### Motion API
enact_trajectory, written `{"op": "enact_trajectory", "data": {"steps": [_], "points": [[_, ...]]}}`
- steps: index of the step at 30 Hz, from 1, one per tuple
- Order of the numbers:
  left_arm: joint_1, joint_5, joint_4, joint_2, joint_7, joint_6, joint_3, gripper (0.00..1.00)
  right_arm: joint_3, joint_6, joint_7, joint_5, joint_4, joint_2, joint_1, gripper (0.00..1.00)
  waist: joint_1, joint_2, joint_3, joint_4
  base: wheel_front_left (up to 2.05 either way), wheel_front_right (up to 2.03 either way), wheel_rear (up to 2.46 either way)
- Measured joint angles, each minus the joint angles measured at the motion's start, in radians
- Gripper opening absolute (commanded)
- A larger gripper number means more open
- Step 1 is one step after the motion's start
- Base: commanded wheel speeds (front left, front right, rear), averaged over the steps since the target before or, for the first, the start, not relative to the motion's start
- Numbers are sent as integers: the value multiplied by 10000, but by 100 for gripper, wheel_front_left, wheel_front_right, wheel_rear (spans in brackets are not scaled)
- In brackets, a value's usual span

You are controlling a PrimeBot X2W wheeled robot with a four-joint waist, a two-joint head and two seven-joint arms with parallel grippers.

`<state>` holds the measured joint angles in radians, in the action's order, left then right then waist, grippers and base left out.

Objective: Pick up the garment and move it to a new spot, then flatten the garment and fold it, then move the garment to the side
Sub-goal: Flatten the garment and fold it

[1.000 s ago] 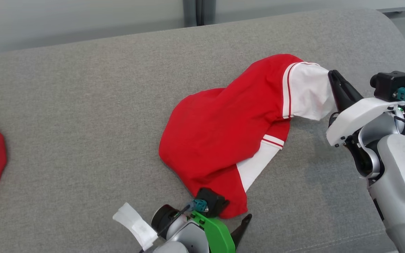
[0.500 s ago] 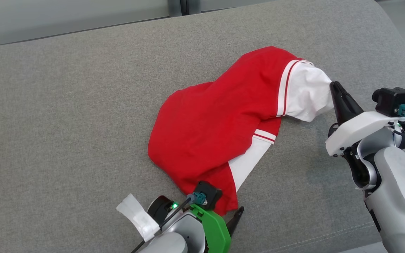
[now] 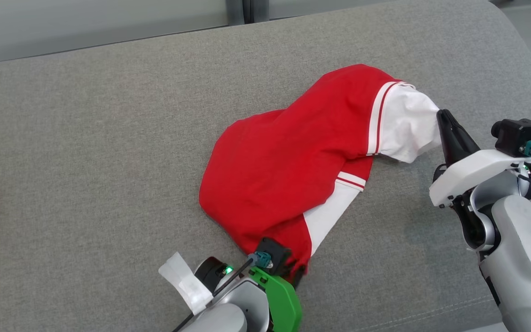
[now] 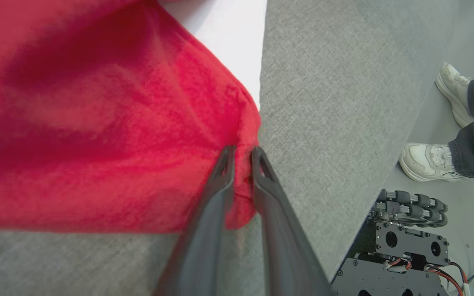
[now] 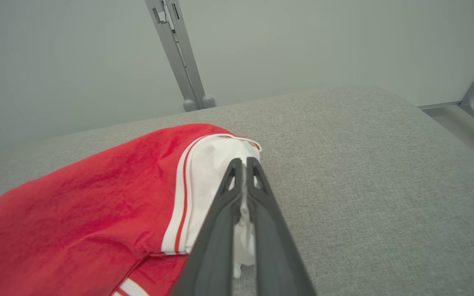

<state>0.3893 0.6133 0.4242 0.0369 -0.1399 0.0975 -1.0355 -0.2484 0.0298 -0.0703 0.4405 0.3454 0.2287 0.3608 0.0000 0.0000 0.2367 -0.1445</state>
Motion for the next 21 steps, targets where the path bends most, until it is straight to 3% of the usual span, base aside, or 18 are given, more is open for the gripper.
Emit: {"op": "enact_trajectory", "data": {"steps": [6, 12, 17, 21], "points": [[-1, 393, 59, 0, 2, 6, -17, 0, 6, 0, -77, 2, 144, 10, -16, 0, 0, 0, -58, 84, 0, 0, 0], [-11, 826, -100, 10, -8, 2, -67, 15, 125, 54, -174, 10, 291, 96, -81, 0, 0, 0, -140, 202, 0, 0, 0], [-107, 1243, -209, 25, -46, -10, 19, 0, 123, 69, -174, 12, 397, 109, -229, 0, 0, 0, -255, 325, 0, 0, 0], [-227, 1689, -458, 65, -46, -10, 265, 0, 232, 73, -268, 50, 437, 173, -251, 0, 0, 0, -311, 434, 0, 0, 0]]}}
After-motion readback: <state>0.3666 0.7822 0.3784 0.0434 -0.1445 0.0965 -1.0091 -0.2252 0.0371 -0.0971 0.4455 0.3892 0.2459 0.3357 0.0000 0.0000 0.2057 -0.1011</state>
